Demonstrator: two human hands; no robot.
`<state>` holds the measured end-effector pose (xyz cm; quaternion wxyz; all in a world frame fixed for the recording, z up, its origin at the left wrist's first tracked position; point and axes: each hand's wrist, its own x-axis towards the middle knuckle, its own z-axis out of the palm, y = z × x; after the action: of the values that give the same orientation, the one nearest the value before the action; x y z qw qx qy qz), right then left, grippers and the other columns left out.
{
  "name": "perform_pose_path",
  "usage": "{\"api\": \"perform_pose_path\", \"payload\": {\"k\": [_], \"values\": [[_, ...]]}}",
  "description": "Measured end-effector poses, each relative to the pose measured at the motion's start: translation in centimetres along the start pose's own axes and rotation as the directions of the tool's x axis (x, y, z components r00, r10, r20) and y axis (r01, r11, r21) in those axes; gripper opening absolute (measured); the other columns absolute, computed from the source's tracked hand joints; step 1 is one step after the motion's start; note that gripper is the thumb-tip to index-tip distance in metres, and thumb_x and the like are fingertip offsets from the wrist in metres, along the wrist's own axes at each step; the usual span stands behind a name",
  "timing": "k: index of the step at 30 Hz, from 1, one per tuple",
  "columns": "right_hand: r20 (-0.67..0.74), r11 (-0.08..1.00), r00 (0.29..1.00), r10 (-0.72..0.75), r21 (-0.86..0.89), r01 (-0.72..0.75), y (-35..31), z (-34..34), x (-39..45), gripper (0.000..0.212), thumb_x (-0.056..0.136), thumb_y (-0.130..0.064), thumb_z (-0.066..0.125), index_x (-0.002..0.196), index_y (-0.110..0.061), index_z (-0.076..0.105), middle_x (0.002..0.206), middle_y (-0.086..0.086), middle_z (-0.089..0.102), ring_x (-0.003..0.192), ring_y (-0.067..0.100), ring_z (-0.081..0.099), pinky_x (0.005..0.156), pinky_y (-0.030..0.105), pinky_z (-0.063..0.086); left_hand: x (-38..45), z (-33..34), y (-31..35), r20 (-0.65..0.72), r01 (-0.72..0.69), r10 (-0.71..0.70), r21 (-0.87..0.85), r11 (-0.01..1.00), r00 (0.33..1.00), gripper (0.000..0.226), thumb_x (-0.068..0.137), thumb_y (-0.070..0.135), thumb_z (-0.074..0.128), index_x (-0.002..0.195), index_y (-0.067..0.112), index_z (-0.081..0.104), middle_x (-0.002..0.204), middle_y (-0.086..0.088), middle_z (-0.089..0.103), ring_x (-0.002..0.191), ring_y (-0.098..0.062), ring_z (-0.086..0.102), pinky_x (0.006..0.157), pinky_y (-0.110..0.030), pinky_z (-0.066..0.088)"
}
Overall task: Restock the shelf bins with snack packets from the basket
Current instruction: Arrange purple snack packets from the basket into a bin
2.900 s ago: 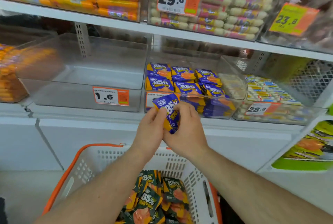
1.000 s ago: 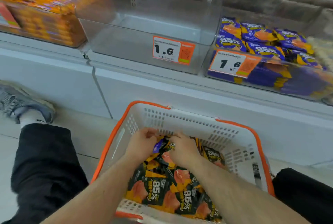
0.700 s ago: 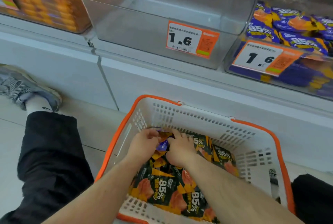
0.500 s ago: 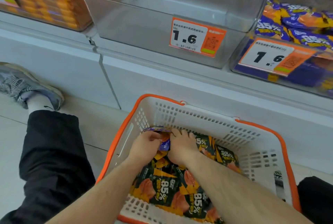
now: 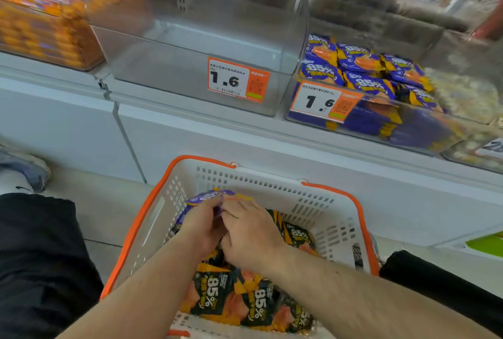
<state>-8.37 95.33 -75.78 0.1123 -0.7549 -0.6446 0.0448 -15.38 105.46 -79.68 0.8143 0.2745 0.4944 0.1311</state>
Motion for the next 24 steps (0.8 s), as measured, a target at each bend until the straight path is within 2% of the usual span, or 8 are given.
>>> {"api": "perform_pose_path", "payload": {"k": [2, 4, 6, 10, 14, 19, 22, 24], "values": [[-0.120, 1.000, 0.993, 0.000, 0.012, 0.002, 0.3, -1.3, -1.1, 0.038, 0.070, -0.032, 0.043, 0.081, -0.011, 0.072, 0.090, 0.001, 0.064, 0.089, 0.023, 0.059, 0.082, 0.035, 0.053, -0.6, 0.7, 0.1, 0.049, -0.072, 0.073, -0.008, 0.997, 0.996, 0.031, 0.095, 0.011, 0.055, 0.123, -0.001, 0.063, 0.108, -0.018, 0.071, 0.095, -0.030, 0.070, 0.070, -0.037, 0.057], [-0.253, 0.997, 0.966, 0.053, 0.059, -0.039, 0.7, -2.9, -2.0, 0.023, 0.067, -0.031, 0.050, 0.069, -0.013, 0.065, 0.085, 0.001, 0.058, 0.081, 0.024, 0.055, 0.076, 0.038, 0.050, -2.0, 1.8, 0.5, 0.091, -0.202, 0.201, -0.003, 0.979, 0.975, 0.028, 0.093, 0.002, 0.054, 0.120, 0.001, 0.062, 0.100, -0.017, 0.072, 0.084, -0.028, 0.071, 0.066, -0.037, 0.057], [-0.338, 0.993, 0.934, 0.118, 0.064, -0.103, 1.2, -4.5, -2.3, 0.023, 0.066, -0.033, 0.058, 0.076, -0.013, 0.063, 0.098, 0.004, 0.057, 0.091, 0.027, 0.055, 0.082, 0.039, 0.048, -3.6, 3.0, 1.0, 0.153, -0.310, 0.302, 0.033, 0.950, 0.941, 0.027, 0.091, -0.003, 0.053, 0.115, 0.005, 0.064, 0.098, -0.017, 0.073, 0.086, -0.031, 0.069, 0.077, -0.045, 0.056], [-0.318, 0.958, 0.906, 0.281, 0.040, -0.284, 1.6, -7.0, -1.5, 0.063, 0.059, -0.054, 0.061, 0.111, -0.019, 0.058, 0.138, 0.009, 0.043, 0.126, 0.029, 0.040, 0.103, 0.043, 0.036, -6.8, 5.6, 2.3, 0.254, -0.461, 0.423, 0.111, 0.880, 0.870, 0.031, 0.086, -0.012, 0.053, 0.105, 0.008, 0.068, 0.098, -0.018, 0.073, 0.090, -0.035, 0.070, 0.084, -0.047, 0.054], [-0.329, 0.928, 0.868, 0.372, 0.133, -0.348, 2.1, -9.0, -1.1, 0.070, 0.055, -0.058, 0.058, 0.113, -0.020, 0.056, 0.144, 0.006, 0.038, 0.126, 0.029, 0.045, 0.100, 0.042, 0.043, -9.1, 7.9, 3.7, 0.314, -0.563, 0.486, 0.239, 0.791, 0.816, 0.038, 0.081, -0.015, 0.056, 0.108, 0.009, 0.068, 0.096, -0.013, 0.075, 0.093, -0.031, 0.071, 0.078, -0.040, 0.056], [-0.536, 0.918, 0.748, 0.391, 0.287, -0.274, 3.2, -12.3, -1.2, 0.055, 0.055, -0.050, 0.065, 0.100, -0.021, 0.056, 0.138, 0.001, 0.042, 0.121, 0.025, 0.049, 0.094, 0.039, 0.048, -11.7, 11.5, 6.7, 0.402, -0.686, 0.564, 0.297, 0.664, 0.721, 0.019, 0.096, 0.010, 0.055, 0.093, 0.020, 0.071, 0.081, 0.001, 0.076, 0.076, -0.015, 0.071, 0.063, -0.024, 0.054], [-0.538, 0.899, 0.724, 0.430, 0.332, -0.287, 4.4, -14.6, -1.2, 0.054, 0.058, -0.046, 0.071, 0.103, -0.025, 0.051, 0.145, -0.003, 0.031, 0.130, 0.018, 0.037, 0.100, 0.036, 0.045, -12.1, 13.9, 9.2, 0.453, -0.735, 0.587, 0.309, 0.603, 0.671, 0.035, 0.102, 0.030, 0.043, 0.087, 0.015, 0.070, 0.075, -0.005, 0.073, 0.067, -0.017, 0.067, 0.060, -0.030, 0.053], [-0.539, 0.886, 0.707, 0.457, 0.350, -0.305, 5.3, -15.8, -1.0, 0.053, 0.061, -0.043, 0.074, 0.105, -0.026, 0.050, 0.149, -0.005, 0.027, 0.134, 0.014, 0.029, 0.104, 0.030, 0.039, -12.2, 15.6, 10.7, 0.472, -0.785, 0.630, 0.310, 0.536, 0.617, 0.042, 0.103, 0.034, 0.039, 0.082, 0.009, 0.067, 0.068, -0.004, 0.070, 0.060, -0.014, 0.063, 0.060, -0.030, 0.049]]}}
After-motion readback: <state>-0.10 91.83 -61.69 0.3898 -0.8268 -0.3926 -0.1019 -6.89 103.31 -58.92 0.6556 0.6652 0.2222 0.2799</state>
